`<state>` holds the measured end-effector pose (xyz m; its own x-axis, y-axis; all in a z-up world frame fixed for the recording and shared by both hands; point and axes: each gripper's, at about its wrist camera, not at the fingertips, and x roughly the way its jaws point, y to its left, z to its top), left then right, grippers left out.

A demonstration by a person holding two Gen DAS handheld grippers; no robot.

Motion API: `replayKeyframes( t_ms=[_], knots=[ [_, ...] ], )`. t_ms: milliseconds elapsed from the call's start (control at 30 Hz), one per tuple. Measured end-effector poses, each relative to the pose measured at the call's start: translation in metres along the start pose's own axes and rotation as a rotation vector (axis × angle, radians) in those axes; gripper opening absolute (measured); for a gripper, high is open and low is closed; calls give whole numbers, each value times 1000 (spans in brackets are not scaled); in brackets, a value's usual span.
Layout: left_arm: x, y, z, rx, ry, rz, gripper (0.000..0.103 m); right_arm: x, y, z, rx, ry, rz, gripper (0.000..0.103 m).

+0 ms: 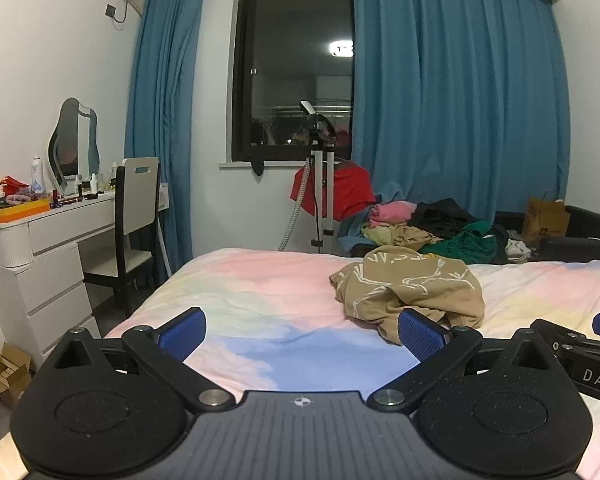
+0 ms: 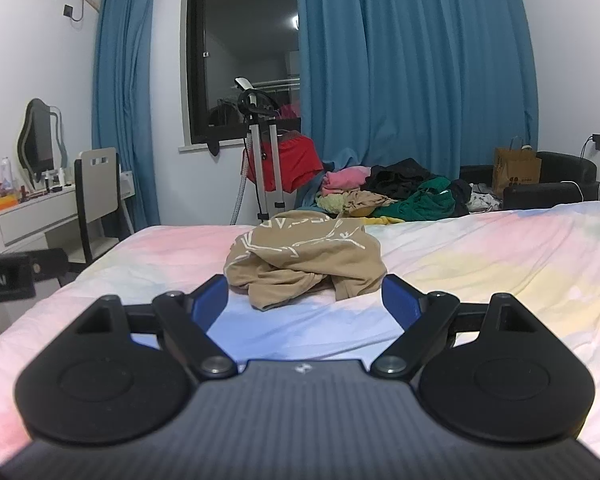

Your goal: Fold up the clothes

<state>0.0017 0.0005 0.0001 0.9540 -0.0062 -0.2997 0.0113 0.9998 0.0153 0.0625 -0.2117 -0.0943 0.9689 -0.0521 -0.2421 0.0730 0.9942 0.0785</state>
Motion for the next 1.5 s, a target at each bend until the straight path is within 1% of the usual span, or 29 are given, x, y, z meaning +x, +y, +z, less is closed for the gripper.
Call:
replayKeyframes(
  t_ms=[67, 133, 200, 300, 433, 967, 1200, 1400, 1500],
  knots=[
    [-3, 2, 0, -2, -18, 4, 103, 1, 1, 0, -4, 5, -2, 86],
    [-1, 3, 0, 6, -16, 6, 103, 2, 1, 0, -8, 10, -4, 86],
    [-8, -8, 3, 22, -25, 12, 103, 1, 3, 0, -12, 13, -6, 86],
    [-5, -3, 1, 18, -22, 9, 103, 2, 0, 2, 2, 13, -6, 86],
    [-11, -2, -1, 23, -38, 10, 103, -7, 1, 0, 5, -5, -11, 86],
    [-3, -5, -3, 32, -27, 12, 103, -2, -3, -1, 22, 0, -16, 86],
    [-2, -3, -3, 29, -26, 5, 103, -1, -4, -2, 24, 3, -17, 86],
    [-2, -1, -5, 24, -20, -15, 103, 1, -1, -2, 21, 4, -23, 86],
    [0, -2, -5, 22, -25, -21, 103, 2, -1, 3, 31, -4, -40, 86]
  ],
)
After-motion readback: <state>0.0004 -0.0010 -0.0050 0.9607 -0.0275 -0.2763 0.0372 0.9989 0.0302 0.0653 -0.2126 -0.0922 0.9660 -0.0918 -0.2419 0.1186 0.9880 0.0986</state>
